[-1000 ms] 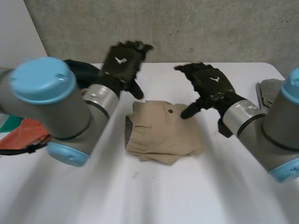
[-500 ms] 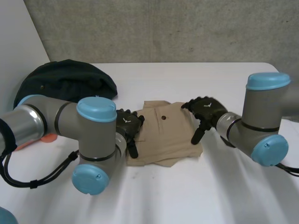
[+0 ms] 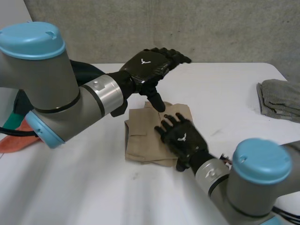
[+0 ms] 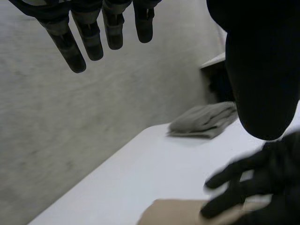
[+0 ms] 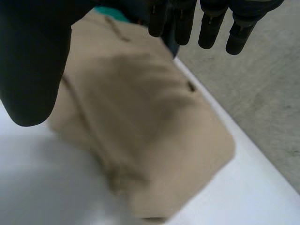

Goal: Fold the laundry.

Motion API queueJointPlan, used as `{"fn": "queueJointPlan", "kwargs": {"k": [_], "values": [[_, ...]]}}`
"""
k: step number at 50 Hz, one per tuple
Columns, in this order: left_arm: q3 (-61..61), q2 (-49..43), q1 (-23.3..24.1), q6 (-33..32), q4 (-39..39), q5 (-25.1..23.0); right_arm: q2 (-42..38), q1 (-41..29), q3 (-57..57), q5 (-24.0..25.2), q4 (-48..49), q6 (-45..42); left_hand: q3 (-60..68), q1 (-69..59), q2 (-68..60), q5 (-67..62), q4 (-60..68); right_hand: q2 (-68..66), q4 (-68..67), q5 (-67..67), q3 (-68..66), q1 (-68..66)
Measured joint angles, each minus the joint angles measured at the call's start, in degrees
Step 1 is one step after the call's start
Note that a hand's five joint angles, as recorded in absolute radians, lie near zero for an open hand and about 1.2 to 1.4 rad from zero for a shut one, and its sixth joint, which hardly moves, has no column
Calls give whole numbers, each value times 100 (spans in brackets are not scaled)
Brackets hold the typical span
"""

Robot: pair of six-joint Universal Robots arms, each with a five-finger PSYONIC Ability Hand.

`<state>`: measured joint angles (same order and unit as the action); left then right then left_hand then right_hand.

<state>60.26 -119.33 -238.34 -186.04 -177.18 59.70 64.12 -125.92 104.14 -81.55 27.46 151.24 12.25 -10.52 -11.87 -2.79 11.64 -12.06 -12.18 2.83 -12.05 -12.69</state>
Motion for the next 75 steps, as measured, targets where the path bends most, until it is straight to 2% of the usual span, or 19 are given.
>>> {"fn": "queueJointPlan", "kwargs": {"k": [4, 12, 23, 27, 31, 32, 36, 41, 50, 56, 64, 69, 75], "values": [[-28, -54, -54, 102, 28, -253, -494, -88, -120, -196, 534, -21, 0, 0, 0, 0, 0, 0, 0, 0, 0, 0], [-10, -151, -34, 93, 12, -50, -1125, -84, -552, -428, 1483, -58, 0, 0, 0, 0, 0, 0, 0, 0, 0, 0], [-5, -194, -24, 90, 2, 14, -1594, -71, -1219, -508, 1656, -104, 0, 0, 0, 0, 0, -91, -118, 102, -119, -123], [-5, -191, -27, 93, 5, 9, -1671, -65, -1460, -549, 1499, -88, 0, 0, 0, 0, 0, -1240, -1247, 849, -1261, -1208], [-5, -186, -32, 94, 5, 7, -1715, -57, -1651, -563, 1266, -61, 0, 0, 0, 0, 0, -3101, -3066, 2197, -3077, -3037], [-6, -181, -36, 95, 4, 6, -1745, -41, -1856, -565, 970, 15, 0, 0, 0, 0, 0, -5150, -4999, 3811, -4998, -4369], [-10, -160, -46, 95, 1, 6, -1768, -6, -2173, -558, 542, 270, 0, 0, 0, 0, 0, -5475, -5587, 4684, -5421, -4532], [-14, -129, -49, 95, -1, 6, -1752, 95, -2504, -524, 226, 699, 0, 0, 0, 0, 0, -5471, -5589, 4847, -5421, -4532], [-28, -80, -76, 94, -27, 9, -1565, 483, -2816, -462, 280, 871, 0, 0, 0, 0, 0, -5476, -5589, 4881, -5444, -4734], [-102, 84, -88, 110, -183, 23, -1190, 1253, -3223, -413, 798, 938, 0, 0, 0, 0, 0, -5476, -5610, 5044, -5445, -4866], [-169, 323, -62, 299, -374, 32, -1013, 2445, -3792, -68, 1548, 1345, 0, 0, 0, 0, 0, -5475, -5671, 5165, -5496, -4866], [-150, 415, -39, 438, -419, 29, -1332, 3252, -4279, 107, 1686, 1670, 0, 0, 0, 0, 0, -5475, -5671, 5184, -5496, -4866], [-93, 421, -10, 474, -419, 32, -2138, 4151, -4918, 570, 1692, 1893, 0, 0, 0, 0, 0, -5476, -5673, 5184, -5533, -4866]]}}
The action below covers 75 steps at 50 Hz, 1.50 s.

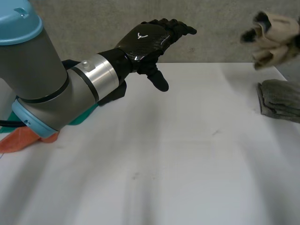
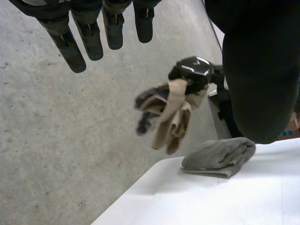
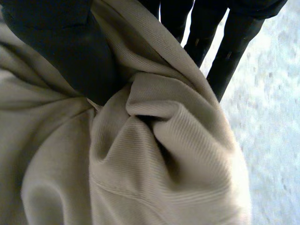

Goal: Fold the laundry.

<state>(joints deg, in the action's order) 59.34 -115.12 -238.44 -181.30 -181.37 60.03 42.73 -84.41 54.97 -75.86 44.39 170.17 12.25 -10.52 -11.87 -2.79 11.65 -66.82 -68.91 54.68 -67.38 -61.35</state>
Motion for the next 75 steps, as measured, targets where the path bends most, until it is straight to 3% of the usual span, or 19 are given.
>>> {"fn": "queueJointPlan", "kwargs": {"k": [13, 20, 21, 25, 28, 38, 45, 47, 52, 59, 62, 67, 75], "values": [[148, -54, 84, -13, 10, 35, -1572, 1465, -265, 2150, 57, 90, 0, 0, 0, 0, 1, -18, -1, 98, -24, 0], [237, -46, 176, -18, 13, 67, -1413, 1910, 347, 2797, 142, 91, 0, 0, 0, 0, 1, -22, -22, 269, -70, 0], [247, -41, 196, -20, 13, 70, -1322, 1952, 460, 2822, 166, 91, 0, 0, 0, 0, 1, 638, 647, -387, 595, 641], [264, -21, 256, -26, 14, 72, -976, 2023, 782, 2796, 184, 94, 0, 0, 0, 0, 1, 4234, 4082, -3884, 4006, 3808], [266, -2, 300, -28, 14, 72, -607, 2046, 1047, 2706, 92, 95, 0, 0, 0, 0, 1, 5410, 5526, -5156, 5426, 4844], [266, 53, 405, -4, 20, 69, 645, 2395, 1411, 2056, -1377, -270, 0, 0, 0, 0, 1, 5468, 5664, -5194, 5526, 4848], [206, 182, 434, 14, 6, 62, 1370, 2561, 1212, 769, -2315, -1672, 0, 0, 0, 0, 1, 5468, 5664, -5193, 5525, 4848], [165, 223, 430, 15, -2, 62, 1494, 2493, 1185, 531, -2338, -1961, 0, 0, 0, 0, 2, 5468, 5664, -5193, 5525, 4848], [-89, 412, 328, 16, -23, 113, 1982, 1533, 1266, 84, -1877, -2411, -1, 0, 0, 0, 9, 5468, 5664, -5193, 5525, 4848], [-336, 523, -393, -62, 105, 621, 2735, -68, 2062, 283, -1208, -2051, 0, 0, 0, 0, 7, 5468, 5664, -5194, 5525, 4848], [-362, 432, -943, -321, 264, 973, 2902, -850, 2555, 440, -1158, -1959, 0, 0, 0, 0, 5, 5468, 5664, -5193, 5525, 4848], [-390, -127, -1803, -1342, 420, 1333, 2904, -1755, 3238, 533, -1419, -1955, 0, 0, 0, 0, 0, 5468, 5664, -5195, 5525, 4848], [-778, -1582, -2634, -2949, 231, 1399, 2643, -2053, 3982, 521, -1817, -2200, 0, 13, 0, 0, 0, 5469, 5664, -5193, 5525, 4848]]}}
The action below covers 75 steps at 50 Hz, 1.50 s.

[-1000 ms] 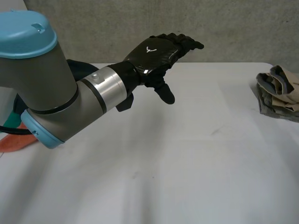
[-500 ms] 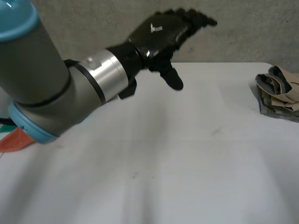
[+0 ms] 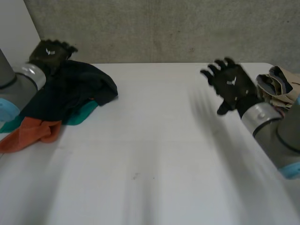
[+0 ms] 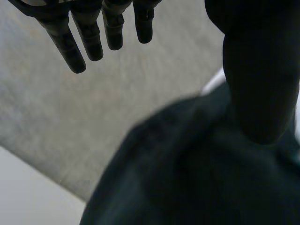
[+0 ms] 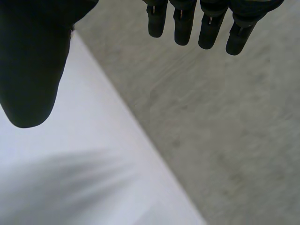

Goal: Fold the laundry.

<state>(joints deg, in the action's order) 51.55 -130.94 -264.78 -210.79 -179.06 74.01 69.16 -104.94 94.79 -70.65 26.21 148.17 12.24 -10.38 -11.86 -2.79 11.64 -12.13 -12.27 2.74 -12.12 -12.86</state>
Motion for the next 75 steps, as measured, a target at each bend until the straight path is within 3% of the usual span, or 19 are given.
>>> {"fn": "queueJointPlan", "kwargs": {"k": [6, 10, 11, 13, 15, 17, 23, 33, 37, 44, 48, 51, 57, 65, 75], "values": [[-693, -1251, -324, -315, -544, -266, -107, 103, 429, -6, -47, -218, 26, -60, -35, -20, 34, 0, 0, 0, 0, 0], [-1049, -1811, -409, -295, -737, -405, -114, 139, 600, 7, -39, -257, 512, -798, -543, -507, 578, 0, 0, 0, 0, 0], [-1147, -1953, -420, -284, -776, -431, -113, 148, 645, 11, -36, -263, 2165, -2660, -2333, -2053, 2249, 0, 0, -4, 0, 0], [-1271, -2126, -409, -262, -835, -448, -111, 167, 707, 15, -31, -268, 4156, -4512, -4234, -3884, 4255, 0, 0, -4, 1, 0], [-1298, -2143, -352, -233, -909, -413, -107, 195, 732, 14, -29, -268, 5299, -5335, -5454, -5050, 5435, 0, 0, 0, 1, 0], [-1265, -2026, -259, -175, -1011, -331, -104, 228, 743, 13, -28, -267, 5460, -5420, -5633, -5178, 5615, 0, 0, 0, 0, 0], [-730, -898, 140, 469, -1581, 62, -69, 310, 743, -11, -25, -248, 5517, -5432, -5650, -5178, 5626, 0, 0, 0, 0, 0], [617, 1338, 1332, 2926, -2342, 229, 271, 358, 750, -157, -123, -107, 5545, -5460, -5659, -5280, 5692, 0, 0, 0, 0, 0], [878, 1389, 1911, 3374, -2266, 233, 474, 415, 757, -286, -215, 56, 5588, -5458, -5666, -5300, 5694, 0, 0, -4, 0, 0], [921, 272, 3076, 3460, -1777, 259, 700, 715, 730, -592, -297, 711, 5588, -5458, -5668, -5300, 5695, 0, 0, 0, 0, 0], [865, -262, 3414, 3406, -1497, 260, 706, 888, 706, -698, -311, 884, 2294, -1867, -2318, -2079, 2340, 0, 0, 0, 0, 0], [866, -435, 3546, 3352, -1246, 259, 699, 979, 679, -738, -353, 925, 1091, -1122, -1107, -932, 1076, 0, 0, 0, 0, 0], [1012, -28, 3445, 3187, -844, 277, 688, 1034, 564, -744, -697, 923, 730, -1049, -749, -549, 735, 0, 0, 0, 0, 0], [1323, 816, 2576, 2695, -727, 235, 759, 911, 475, -668, -1549, 902, 722, -947, -713, -512, 713, 0, 0, 0, 0, 0], [830, -97, 1717, 1423, -674, 77, 783, 290, 698, -581, -2154, 1026, 590, -947, -605, -428, 607, 0, 0, 0, 0, 0]]}}
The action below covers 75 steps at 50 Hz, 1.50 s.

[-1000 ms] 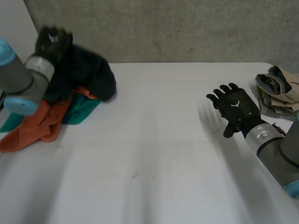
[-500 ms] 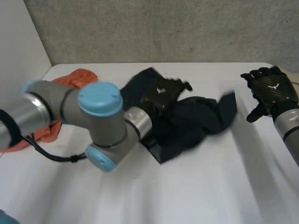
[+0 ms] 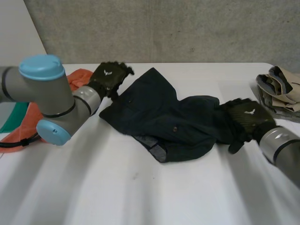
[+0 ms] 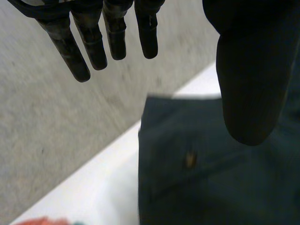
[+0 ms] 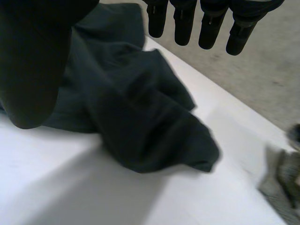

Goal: Fold the laundry.

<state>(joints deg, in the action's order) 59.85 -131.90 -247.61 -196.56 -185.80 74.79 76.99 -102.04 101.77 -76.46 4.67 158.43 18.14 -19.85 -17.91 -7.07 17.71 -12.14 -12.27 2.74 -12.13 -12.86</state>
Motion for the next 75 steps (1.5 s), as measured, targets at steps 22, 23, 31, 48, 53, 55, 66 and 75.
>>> {"fn": "queueJointPlan", "kwargs": {"k": [22, 23, 31, 48, 53, 55, 66, 75], "values": [[-387, -1180, -30, -924, 80, -645, -1217, -920, -288, -209, 1600, 99, 4850, -4622, -4903, -4815, 4911, -5542, -5616, 5392, -5578, -4994], [-361, -1144, 7, -914, 119, -622, -1133, -912, -325, -248, 1618, 38, 4991, -4622, -5041, -4854, 5083, -5543, -5618, 5392, -5578, -4994], [80, -10, 589, -579, 624, -156, -893, -891, -1093, -364, 1682, -817, 5026, -4622, -5051, -4854, 5085, -5543, -5631, 5392, -5599, -4994], [763, 1170, 2661, 2284, 261, 1775, -2952, -963, -3797, 757, 3932, -701, 5026, -4622, -5058, -4854, 5089, -5543, -5634, 5392, -5602, -5090], [701, 718, 2990, 2795, -158, 1749, -3224, -867, -3657, 921, 4461, 9, 4376, -4126, -4405, -4468, 4496, -5039, -5091, 4920, -5078, -4664], [682, 582, 3072, 2914, -239, 1730, -3289, -777, -3571, 926, 4445, 218, 2490, -2281, -2508, -2685, 2607, -3014, -3236, 3072, -3221, -2965], [1151, 1258, 2871, 2958, -38, 1683, -2372, -12, -3159, 481, 2437, 455, 766, -629, -744, -728, 716, 4, 8, 0, 3, 16], [2119, 2620, 1908, 2243, 13, 1416, -923, 187, -2950, 60, -427, 432, 434, -285, -449, -443, 415, 5, 8, 0, 3, 16]]}}
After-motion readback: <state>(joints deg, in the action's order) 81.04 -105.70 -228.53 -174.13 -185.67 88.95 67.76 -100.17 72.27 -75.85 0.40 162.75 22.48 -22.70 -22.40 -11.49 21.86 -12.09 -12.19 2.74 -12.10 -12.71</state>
